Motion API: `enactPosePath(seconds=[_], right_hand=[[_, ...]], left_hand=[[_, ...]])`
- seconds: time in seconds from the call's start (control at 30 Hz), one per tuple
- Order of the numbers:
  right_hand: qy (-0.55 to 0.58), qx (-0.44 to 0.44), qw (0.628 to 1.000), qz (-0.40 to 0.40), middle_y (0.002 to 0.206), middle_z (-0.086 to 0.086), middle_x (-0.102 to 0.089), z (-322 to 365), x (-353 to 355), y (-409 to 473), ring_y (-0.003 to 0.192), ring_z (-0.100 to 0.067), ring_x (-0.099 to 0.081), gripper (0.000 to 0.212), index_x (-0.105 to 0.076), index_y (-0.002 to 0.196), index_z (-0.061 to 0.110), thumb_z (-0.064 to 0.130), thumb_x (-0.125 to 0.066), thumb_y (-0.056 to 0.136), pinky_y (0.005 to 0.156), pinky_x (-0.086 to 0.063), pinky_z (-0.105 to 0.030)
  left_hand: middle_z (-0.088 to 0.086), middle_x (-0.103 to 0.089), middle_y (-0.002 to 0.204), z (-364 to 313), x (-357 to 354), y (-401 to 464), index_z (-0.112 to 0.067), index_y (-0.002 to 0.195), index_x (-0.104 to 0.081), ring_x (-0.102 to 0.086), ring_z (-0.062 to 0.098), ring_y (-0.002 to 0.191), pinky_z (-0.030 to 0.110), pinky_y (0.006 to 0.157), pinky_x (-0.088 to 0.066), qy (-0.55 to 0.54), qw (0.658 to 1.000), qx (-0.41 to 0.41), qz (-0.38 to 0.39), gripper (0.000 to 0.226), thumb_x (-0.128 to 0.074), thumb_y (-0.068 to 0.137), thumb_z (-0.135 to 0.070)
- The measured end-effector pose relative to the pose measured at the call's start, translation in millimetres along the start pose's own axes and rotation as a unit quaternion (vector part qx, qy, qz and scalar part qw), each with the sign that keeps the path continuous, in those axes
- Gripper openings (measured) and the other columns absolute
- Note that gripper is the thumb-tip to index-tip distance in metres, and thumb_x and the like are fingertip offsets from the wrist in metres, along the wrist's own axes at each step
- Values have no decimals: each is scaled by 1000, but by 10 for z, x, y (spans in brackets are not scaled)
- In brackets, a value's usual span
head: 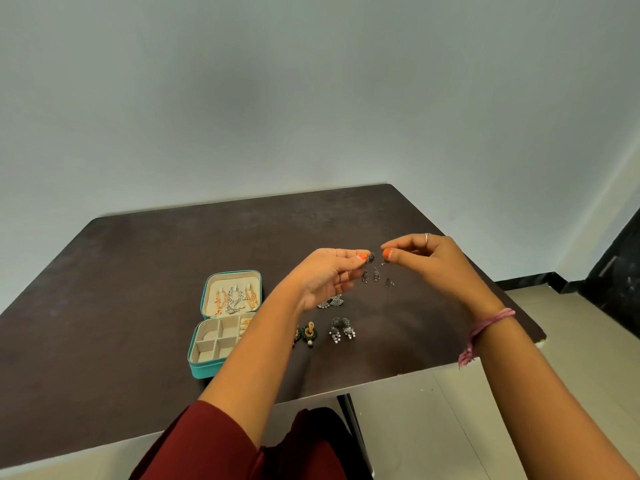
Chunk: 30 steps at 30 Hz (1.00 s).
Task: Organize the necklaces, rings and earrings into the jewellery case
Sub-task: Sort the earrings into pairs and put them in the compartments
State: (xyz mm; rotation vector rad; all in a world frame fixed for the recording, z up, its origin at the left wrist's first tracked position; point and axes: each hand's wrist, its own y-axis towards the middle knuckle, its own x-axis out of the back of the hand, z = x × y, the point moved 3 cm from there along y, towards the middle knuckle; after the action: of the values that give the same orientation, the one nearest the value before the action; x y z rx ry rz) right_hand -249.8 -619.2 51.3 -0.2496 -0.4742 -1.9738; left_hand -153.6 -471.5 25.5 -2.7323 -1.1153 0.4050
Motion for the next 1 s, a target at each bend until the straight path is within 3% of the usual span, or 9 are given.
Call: enactPosePath(seconds=[0.1, 0.23, 0.43, 0.6, 0.8, 1.0], right_hand=[[73, -20, 997, -9, 88, 5, -73, 28, -37, -25, 71, 10, -61, 11, -72, 96, 17, 15, -63, 89, 59, -42, -2], [91, -21, 996, 4, 84, 3, -70, 40, -102, -35, 65, 11, -61, 14, -67, 103, 12, 13, -58, 93, 54, -40, -2], [78, -6, 996, 33, 90, 0, -71, 35, -149, -87, 73, 9, -63, 18, -70, 106, 11, 14, -59, 92, 59, -43, -4], [69, 23, 997, 34, 94, 1, -75, 32, -171, -85, 92, -10, -69, 17, -74, 101, 16, 18, -68, 86, 83, -54, -25], [6, 34, 999, -9, 78, -2, -73, 31, -208, -89, 70, -14, -65, 9, -74, 92, 21, 24, -69, 86, 65, -51, -24], [2, 32, 998, -45, 80, 4, -73, 21, -251, -58, 76, -6, -67, 5, -72, 88, 23, 25, -67, 87, 71, -52, -19]], left_hand=[[-4, -67, 73, -3, -10, -33, -16, 94, -66, -61, 2, 65, 16, 59, -48, -8, 1000, 12, 19, 12, -56, 94, -9], [-4, -67, 73, -39, -14, -81, -15, 95, -67, -61, 4, 66, 17, 59, -48, -16, 999, 18, 33, 13, -55, 94, -8], [-2, -66, 77, -86, 9, -137, -13, 98, -66, -59, 6, 69, 17, 59, -47, -24, 998, 31, 46, 11, -57, 92, -12], [-5, -66, 73, -117, -3, -153, -16, 97, -65, -60, 4, 67, 17, 58, -46, -18, 998, 35, 52, 10, -57, 92, -13], [-3, -69, 78, -105, -13, -144, -18, 104, -65, -63, 5, 67, 17, 60, -46, 10, 999, -33, -8, 15, -63, 90, -12], [-7, -71, 87, -112, -61, -163, -19, 102, -72, -64, 7, 85, 25, 78, -43, 60, 993, -98, -30, 18, -69, 85, -25]])
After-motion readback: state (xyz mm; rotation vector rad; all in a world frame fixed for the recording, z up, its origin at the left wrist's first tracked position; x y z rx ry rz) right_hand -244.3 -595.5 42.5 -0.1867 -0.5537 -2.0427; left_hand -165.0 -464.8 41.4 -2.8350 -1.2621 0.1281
